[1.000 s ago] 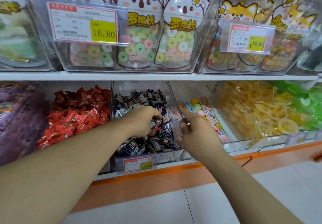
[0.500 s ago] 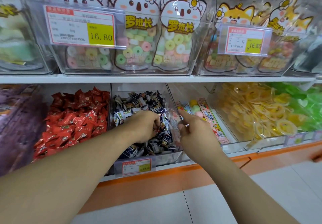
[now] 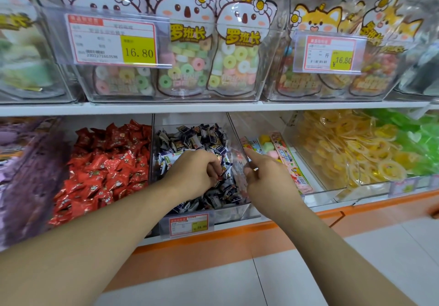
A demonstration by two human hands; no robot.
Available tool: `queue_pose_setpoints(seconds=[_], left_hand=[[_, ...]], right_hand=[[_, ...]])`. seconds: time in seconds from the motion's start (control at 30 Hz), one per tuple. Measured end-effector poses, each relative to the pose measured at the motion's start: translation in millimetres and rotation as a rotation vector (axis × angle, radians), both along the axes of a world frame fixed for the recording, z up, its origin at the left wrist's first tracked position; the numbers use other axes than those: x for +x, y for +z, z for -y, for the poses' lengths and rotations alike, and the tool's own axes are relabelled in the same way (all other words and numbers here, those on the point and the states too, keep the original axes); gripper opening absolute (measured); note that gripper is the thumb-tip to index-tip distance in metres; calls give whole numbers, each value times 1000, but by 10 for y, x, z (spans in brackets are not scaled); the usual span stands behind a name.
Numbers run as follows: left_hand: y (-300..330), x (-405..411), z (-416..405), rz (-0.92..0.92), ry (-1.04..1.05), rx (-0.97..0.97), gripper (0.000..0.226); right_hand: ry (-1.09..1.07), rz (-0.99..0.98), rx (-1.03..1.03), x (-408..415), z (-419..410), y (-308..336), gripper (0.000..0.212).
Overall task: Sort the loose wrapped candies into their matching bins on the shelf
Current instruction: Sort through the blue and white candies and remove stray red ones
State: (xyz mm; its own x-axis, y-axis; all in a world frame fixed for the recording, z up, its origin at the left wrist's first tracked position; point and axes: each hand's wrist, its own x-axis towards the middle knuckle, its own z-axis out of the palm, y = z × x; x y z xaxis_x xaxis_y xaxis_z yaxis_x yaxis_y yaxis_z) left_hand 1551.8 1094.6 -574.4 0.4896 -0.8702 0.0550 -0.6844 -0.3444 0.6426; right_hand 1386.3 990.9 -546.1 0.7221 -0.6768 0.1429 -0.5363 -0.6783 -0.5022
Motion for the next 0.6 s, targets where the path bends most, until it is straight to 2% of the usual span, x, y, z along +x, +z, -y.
queue_pose_setpoints(seconds=[0.1,0.17,0.23,0.33,0.43,0.5,0.6], left_hand=[[104,-49,-124,-89,35,-93,22],[175,-94,-213,-161,55,-166,23],[237,-141,-299,-273,60,-246,24],[315,-189,-408,-391,56,-354,24],[341,-211,-487,-401,59,-409,25],[315,-206,-525,-354,65,-411,27],[270,-184,-576,-174,88,-384,29]], right_hand=[[9,-22,-14,-4,4,-18,44],[27,20,-136,-6,-16,-7,60],[116,89,-262,38,-35,19,64],[246,118,-290,155,-69,-17,41],[286,72,-244,204,-130,-47,19],[265,90,-219,202,-155,-37,15],[164,183,-198,189,-173,44,14]])
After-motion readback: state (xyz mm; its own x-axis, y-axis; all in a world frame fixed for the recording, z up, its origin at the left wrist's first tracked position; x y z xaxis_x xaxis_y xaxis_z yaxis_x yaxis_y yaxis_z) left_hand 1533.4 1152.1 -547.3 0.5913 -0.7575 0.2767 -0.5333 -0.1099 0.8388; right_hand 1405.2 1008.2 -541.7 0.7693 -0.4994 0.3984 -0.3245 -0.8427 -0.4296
